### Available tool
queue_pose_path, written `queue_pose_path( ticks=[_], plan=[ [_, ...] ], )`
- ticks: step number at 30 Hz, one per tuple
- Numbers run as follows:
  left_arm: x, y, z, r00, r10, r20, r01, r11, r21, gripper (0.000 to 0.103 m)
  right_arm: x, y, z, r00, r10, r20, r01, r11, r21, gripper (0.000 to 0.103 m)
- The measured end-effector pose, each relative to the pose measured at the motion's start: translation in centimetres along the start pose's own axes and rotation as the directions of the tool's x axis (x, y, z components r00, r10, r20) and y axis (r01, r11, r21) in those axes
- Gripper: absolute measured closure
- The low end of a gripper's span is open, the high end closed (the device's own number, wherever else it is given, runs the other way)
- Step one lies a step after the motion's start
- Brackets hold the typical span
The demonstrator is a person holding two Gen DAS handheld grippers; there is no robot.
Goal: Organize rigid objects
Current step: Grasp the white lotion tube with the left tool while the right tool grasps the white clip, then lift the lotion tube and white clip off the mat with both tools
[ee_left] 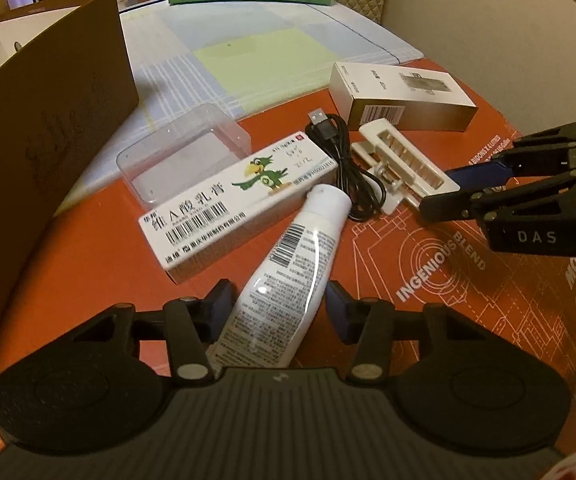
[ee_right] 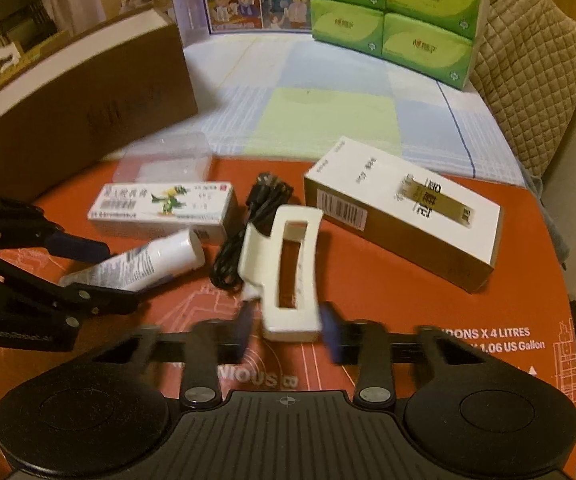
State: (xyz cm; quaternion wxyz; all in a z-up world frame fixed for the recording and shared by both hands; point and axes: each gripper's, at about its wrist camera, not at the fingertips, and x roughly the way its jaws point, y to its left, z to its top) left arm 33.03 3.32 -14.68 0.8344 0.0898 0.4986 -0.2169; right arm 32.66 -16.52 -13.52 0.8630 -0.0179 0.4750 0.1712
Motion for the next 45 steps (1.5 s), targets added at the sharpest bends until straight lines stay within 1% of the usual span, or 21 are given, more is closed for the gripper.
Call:
queue_pose_path(
  ticks=[6,11,16,19,21,22,24,26,27,30,33,35,45],
  plan=[
    [-0.4,-1.0,-0.7,1.0,0.004,-0.001,-0.004,0.999,-0.048,0.063,-0.8,-0.1,-1.1,1.0,0.001,-0.001,-0.001,1.0,-0.002,0.075],
    [-1.0,-2.1,-1.6,1.0,0.0,-0.01,-0.001,0.996,-0.094,0.066,-2.0,-0.4,-2.8,1.0,0.002,-0.018,-0.002,1.0,0.014,0.075],
    [-1.4,-3.0,-2.2,0.999,-0.02,-0.032,0.016,0.995,-0.096,0.066,-3.5,-1.0,-4.4,0.999,0.014,-0.05,-0.012,0.999,0.051,0.075],
    [-1.3,-3.4,-2.2,0.999,-0.012,-0.041,0.009,0.996,-0.088,0.066,-3.8,-1.4,-5.0,0.997,0.031,-0.071,-0.025,0.996,0.088,0.075],
    [-1.3,-3.5,-1.9,0.999,-0.007,-0.038,0.004,0.996,-0.086,0.064,-3.9,-1.6,-5.0,0.996,0.036,-0.077,-0.027,0.994,0.109,0.074],
    [-1.3,-3.5,-1.7,0.999,-0.006,-0.037,0.003,0.996,-0.087,0.061,-3.9,-1.6,-4.9,0.996,0.033,-0.082,-0.023,0.993,0.114,0.072],
    [-1.1,-3.6,-1.4,0.999,-0.003,-0.032,0.0,0.996,-0.088,0.057,-3.8,-1.6,-4.7,0.996,0.039,-0.084,-0.029,0.993,0.117,0.067],
    [-0.9,-3.7,-1.1,0.999,-0.002,-0.032,0.0,0.997,-0.081,0.057,-3.8,-1.6,-4.5,0.996,0.052,-0.066,-0.044,0.991,0.125,0.062],
    [-0.7,-3.8,-1.0,1.0,0.0,-0.031,-0.003,0.997,-0.075,0.057,-3.8,-1.5,-4.4,0.997,0.054,-0.059,-0.047,0.991,0.126,0.061],
    [-0.3,-4.1,-0.7,0.999,0.012,-0.032,-0.014,0.998,-0.058,0.06,-3.5,-1.2,-3.8,0.998,0.043,-0.04,-0.038,0.992,0.121,0.06],
    [0.0,-4.2,-0.4,0.999,0.028,-0.03,-0.029,0.998,-0.048,0.067,-3.1,-0.9,-3.2,0.999,0.035,-0.027,-0.032,0.994,0.109,0.059],
    [0.1,-4.4,-0.3,0.999,0.038,-0.029,-0.039,0.999,-0.035,0.067,-2.9,-0.7,-2.9,0.999,0.03,-0.025,-0.028,0.995,0.098,0.059],
    [-0.1,-4.2,-0.4,0.998,0.055,-0.016,-0.056,0.997,-0.053,0.068,-1.7,-0.4,-2.5,0.999,0.012,-0.045,-0.009,0.997,0.079,0.059]
  ],
)
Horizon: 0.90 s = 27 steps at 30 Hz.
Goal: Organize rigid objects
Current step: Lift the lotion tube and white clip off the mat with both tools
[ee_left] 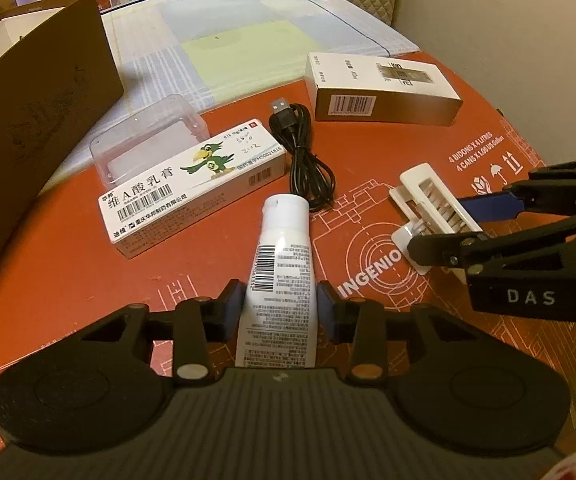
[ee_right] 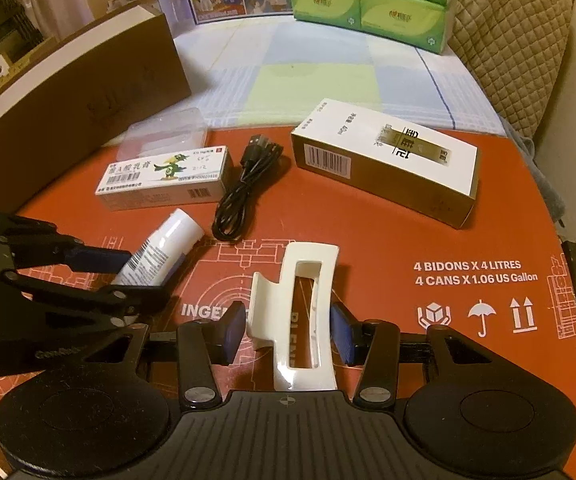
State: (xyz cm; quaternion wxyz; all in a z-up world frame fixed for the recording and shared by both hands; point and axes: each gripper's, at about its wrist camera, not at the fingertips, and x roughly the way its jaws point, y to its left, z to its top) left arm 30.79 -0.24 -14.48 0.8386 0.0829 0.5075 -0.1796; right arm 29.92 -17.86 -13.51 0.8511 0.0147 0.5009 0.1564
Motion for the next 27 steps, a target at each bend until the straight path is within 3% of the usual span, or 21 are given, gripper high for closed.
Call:
queue_pose_path(
  ticks=[12,27],
  plan=[
    [-1.4,0.8,-0.1,1.0,0.007,0.031,-0.006,0.999,-0.035,0.068,-0.6,0.1,0.1,1.0,0.017,0.016,-0.016,0.999,-0.033,0.066],
    [0.1,0.5,-0.3,0.999,0.023,-0.023,-0.024,0.998,-0.051,0.068,-1.2,0.1,-0.5,1.0,0.016,0.001,-0.016,1.0,-0.02,0.066]
  ],
)
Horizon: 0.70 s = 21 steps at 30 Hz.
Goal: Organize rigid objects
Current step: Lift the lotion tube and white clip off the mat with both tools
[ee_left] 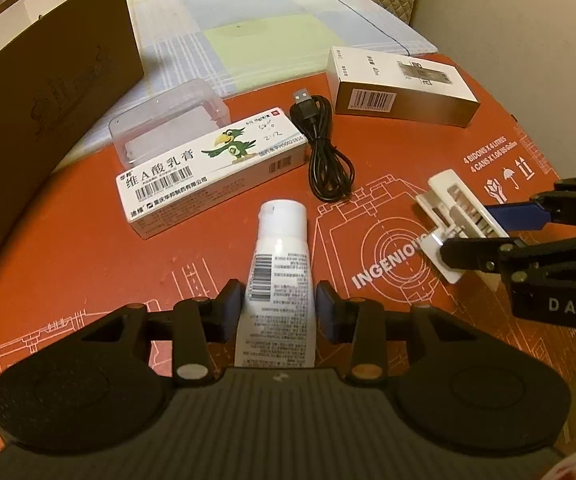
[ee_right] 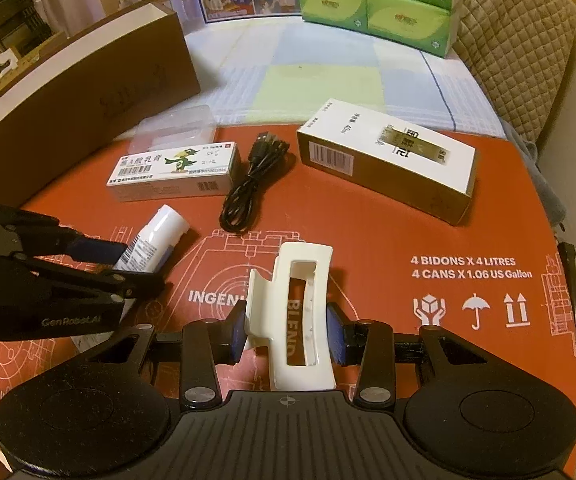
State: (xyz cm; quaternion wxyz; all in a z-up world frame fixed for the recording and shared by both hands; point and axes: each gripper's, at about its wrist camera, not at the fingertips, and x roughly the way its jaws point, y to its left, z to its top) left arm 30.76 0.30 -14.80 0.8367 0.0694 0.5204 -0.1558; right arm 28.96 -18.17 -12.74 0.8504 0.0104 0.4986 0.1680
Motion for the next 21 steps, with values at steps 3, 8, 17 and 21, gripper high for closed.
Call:
queue_pose_path(
  ticks=[3,8,17,21],
  plan=[
    [0.1,-0.2,0.2,1.0,0.01,-0.002,-0.01,1.0,0.017,0.069,-0.2,-0.2,-0.1,1.0,-0.004,0.003,0.004,1.0,0.004,0.066],
    [-0.4,0.0,-0.1,1.0,0.009,0.003,-0.009,1.0,0.004,0.07,-0.6,-0.1,0.1,1.0,0.0,0.017,0.0,1.0,0.0,0.066],
    [-2.8,0.9,-0.3,0.999,0.022,0.046,-0.02,0.999,-0.045,0.07,-1.3,0.7,1.0,0.998,0.034,0.044,-0.033,0.999,-0.031,0.066],
    [-4.5,1.7,-0.5,0.996,0.034,0.078,-0.027,0.996,-0.084,0.07,-1.9,1.5,1.7,0.996,0.059,0.065,-0.056,0.997,-0.054,0.066]
  ],
)
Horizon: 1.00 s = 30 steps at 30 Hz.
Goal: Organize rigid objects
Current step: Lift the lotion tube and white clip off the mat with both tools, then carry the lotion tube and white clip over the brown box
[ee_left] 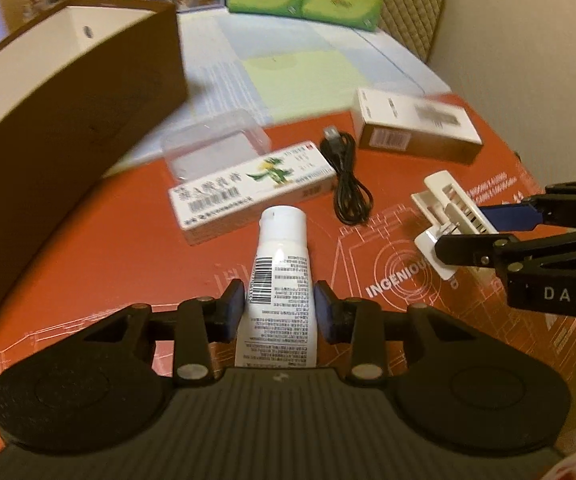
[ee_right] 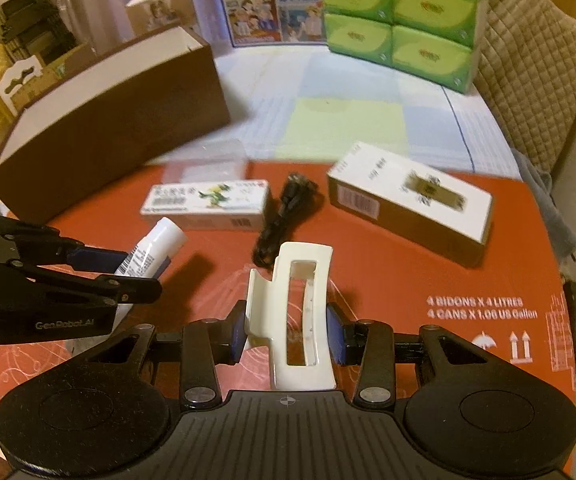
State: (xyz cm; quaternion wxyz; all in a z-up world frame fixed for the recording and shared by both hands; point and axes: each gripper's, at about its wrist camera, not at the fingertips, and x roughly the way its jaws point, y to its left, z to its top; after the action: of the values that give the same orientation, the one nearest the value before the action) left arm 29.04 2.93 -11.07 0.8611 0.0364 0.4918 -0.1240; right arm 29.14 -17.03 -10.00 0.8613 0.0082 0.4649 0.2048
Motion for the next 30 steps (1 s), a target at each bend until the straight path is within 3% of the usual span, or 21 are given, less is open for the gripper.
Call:
queue_pose_path(
  ticks=[16,30],
  plan=[
    [-7.0,4.9,0.7,0.989,0.098,0.114,-0.079,0.983,-0.164,0.07,-0.5,4.7,3.8,0.991,0.125,0.046,-0.118,0.985,-0.122,0.066],
    [-11.4,10.3,1.8,0.962,0.206,0.18,-0.149,0.946,-0.287,0.07,1.5,11.7,9.2,0.962,0.267,0.063,-0.245,0.939,-0.242,0.066]
  ],
)
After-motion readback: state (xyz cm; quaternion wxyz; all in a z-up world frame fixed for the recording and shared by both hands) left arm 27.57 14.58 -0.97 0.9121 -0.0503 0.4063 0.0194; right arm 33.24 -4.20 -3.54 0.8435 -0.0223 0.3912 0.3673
